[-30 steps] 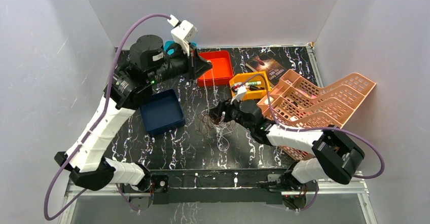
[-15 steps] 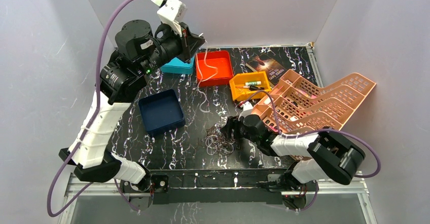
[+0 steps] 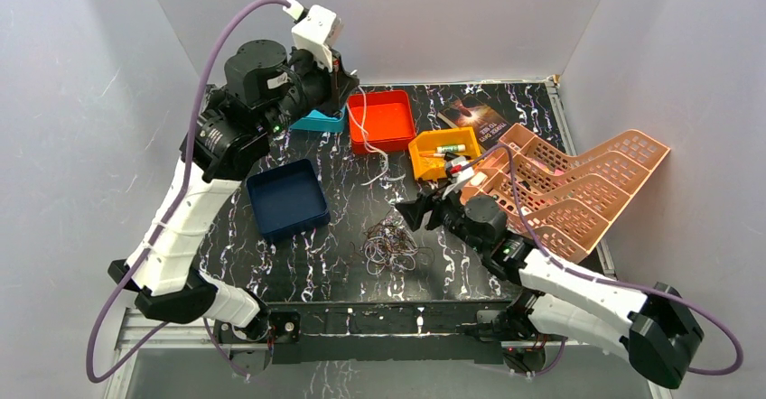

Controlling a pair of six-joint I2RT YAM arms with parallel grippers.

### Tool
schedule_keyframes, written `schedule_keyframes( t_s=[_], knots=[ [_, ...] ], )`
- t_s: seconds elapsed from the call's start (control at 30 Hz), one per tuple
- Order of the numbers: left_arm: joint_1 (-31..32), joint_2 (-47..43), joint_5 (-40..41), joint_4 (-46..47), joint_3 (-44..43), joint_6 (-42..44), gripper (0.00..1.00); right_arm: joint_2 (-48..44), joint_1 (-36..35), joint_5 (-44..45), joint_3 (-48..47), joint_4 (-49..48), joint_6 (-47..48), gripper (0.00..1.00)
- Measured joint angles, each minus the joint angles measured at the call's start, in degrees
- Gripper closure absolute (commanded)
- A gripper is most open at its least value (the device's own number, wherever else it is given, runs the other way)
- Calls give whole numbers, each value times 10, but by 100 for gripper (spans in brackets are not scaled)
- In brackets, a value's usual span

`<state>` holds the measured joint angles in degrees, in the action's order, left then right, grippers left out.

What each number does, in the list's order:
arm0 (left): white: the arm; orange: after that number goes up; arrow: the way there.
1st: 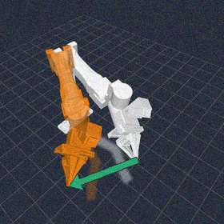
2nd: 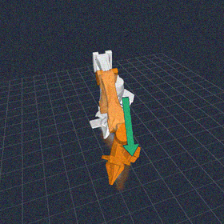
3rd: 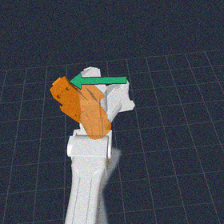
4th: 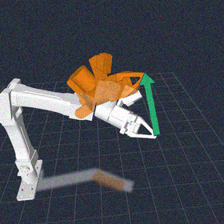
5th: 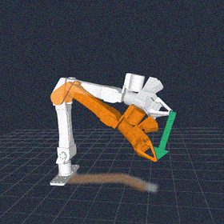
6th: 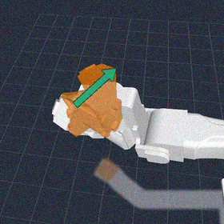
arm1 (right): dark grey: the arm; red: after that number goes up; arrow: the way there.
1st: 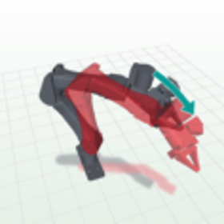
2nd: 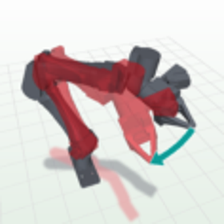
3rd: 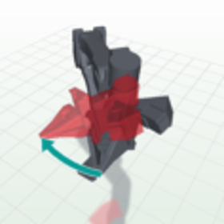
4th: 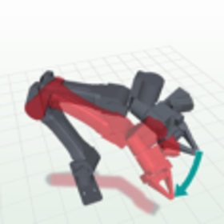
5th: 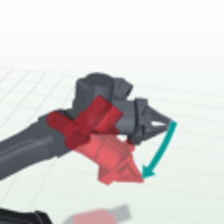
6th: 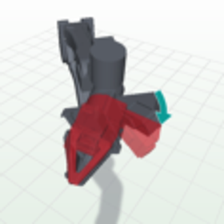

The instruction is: Untangle the cables

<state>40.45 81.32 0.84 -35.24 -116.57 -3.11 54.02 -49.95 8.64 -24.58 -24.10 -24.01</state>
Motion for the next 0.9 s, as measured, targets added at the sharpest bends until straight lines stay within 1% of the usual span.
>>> schedule_keyframes(
  t_s=[0.2,0.37,0.63,0.9],
  knots=[
    [0,15,72,-45,0,2,100,-58,0,2,-21,61,24,23],
    [0,36,131,-64,-1,5,100,-80,0,2,-21,99,25,23],
    [-1,91,203,-80,-32,14,100,-84,0,1,-19,121,16,23],
    [-6,89,295,-109,-23,13,100,-75,0,0,-18,125,16,23]
  ],
)
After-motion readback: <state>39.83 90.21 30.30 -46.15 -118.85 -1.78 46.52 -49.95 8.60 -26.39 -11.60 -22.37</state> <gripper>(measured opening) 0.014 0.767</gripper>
